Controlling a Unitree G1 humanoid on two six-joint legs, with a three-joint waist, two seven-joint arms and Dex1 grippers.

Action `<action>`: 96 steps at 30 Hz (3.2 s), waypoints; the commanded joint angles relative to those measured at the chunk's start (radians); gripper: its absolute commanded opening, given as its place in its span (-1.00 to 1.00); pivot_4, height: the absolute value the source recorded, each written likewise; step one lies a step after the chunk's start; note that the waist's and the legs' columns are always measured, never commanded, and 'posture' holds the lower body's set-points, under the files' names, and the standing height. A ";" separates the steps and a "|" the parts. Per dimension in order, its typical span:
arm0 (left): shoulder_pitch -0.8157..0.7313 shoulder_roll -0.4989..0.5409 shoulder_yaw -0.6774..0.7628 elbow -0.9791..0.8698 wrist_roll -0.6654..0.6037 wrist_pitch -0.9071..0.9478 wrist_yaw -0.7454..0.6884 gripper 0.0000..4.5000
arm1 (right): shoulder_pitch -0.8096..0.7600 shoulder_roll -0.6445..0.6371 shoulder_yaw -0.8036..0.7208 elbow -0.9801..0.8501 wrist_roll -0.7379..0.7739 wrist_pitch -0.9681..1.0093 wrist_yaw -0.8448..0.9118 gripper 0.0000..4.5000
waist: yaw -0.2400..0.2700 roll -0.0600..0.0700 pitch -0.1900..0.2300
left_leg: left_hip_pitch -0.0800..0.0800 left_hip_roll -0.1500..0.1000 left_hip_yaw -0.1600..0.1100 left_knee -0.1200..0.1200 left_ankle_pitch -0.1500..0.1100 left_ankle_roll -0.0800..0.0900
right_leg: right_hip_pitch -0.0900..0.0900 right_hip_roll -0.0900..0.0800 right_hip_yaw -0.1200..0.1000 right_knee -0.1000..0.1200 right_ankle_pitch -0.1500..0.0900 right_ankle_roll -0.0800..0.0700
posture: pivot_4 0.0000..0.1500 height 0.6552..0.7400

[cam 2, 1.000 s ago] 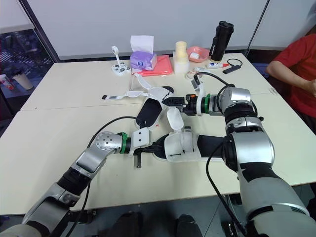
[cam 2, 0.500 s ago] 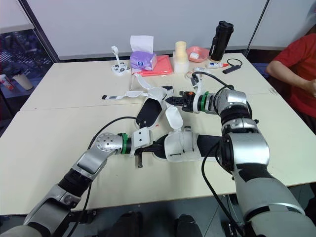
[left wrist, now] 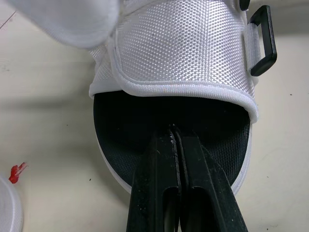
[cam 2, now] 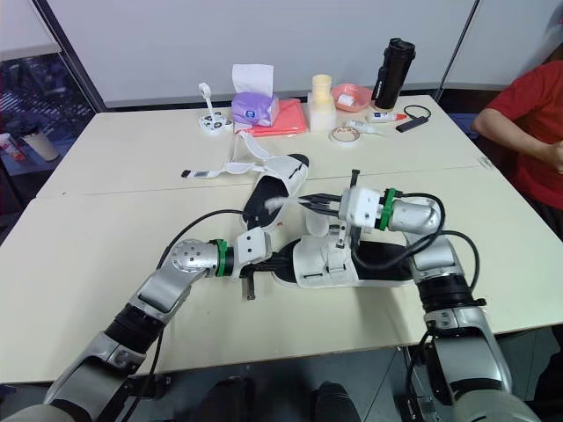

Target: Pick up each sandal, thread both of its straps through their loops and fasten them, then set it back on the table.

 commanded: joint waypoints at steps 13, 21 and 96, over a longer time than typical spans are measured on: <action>0.017 -0.017 -0.055 0.070 0.030 0.012 -0.034 -1.00 | -0.012 -0.124 0.048 0.172 -0.144 -0.346 -0.235 0.90 | 0.006 0.000 0.000 | 0.001 -0.001 -0.001 0.000 0.000 0.000 | 0.003 -0.001 0.000 0.000 0.000 0.000 | 1.00 1.00; 0.023 -0.024 -0.052 0.066 0.028 0.012 -0.031 -1.00 | 0.040 -0.275 -0.034 0.184 -0.163 -0.023 -0.341 0.95 | 0.012 0.000 0.000 | 0.001 -0.001 0.000 0.000 0.000 0.000 | 0.003 -0.001 0.000 0.000 0.000 0.000 | 1.00 1.00; 0.020 -0.076 -0.047 0.142 0.042 -0.031 -0.013 -1.00 | 0.114 -0.269 -0.095 -0.469 1.111 1.965 -0.312 -1.00 | 0.026 0.000 -0.004 | -0.001 -0.003 -0.007 0.001 -0.001 0.002 | 0.009 -0.001 -0.003 -0.012 0.001 0.001 | 1.00 1.00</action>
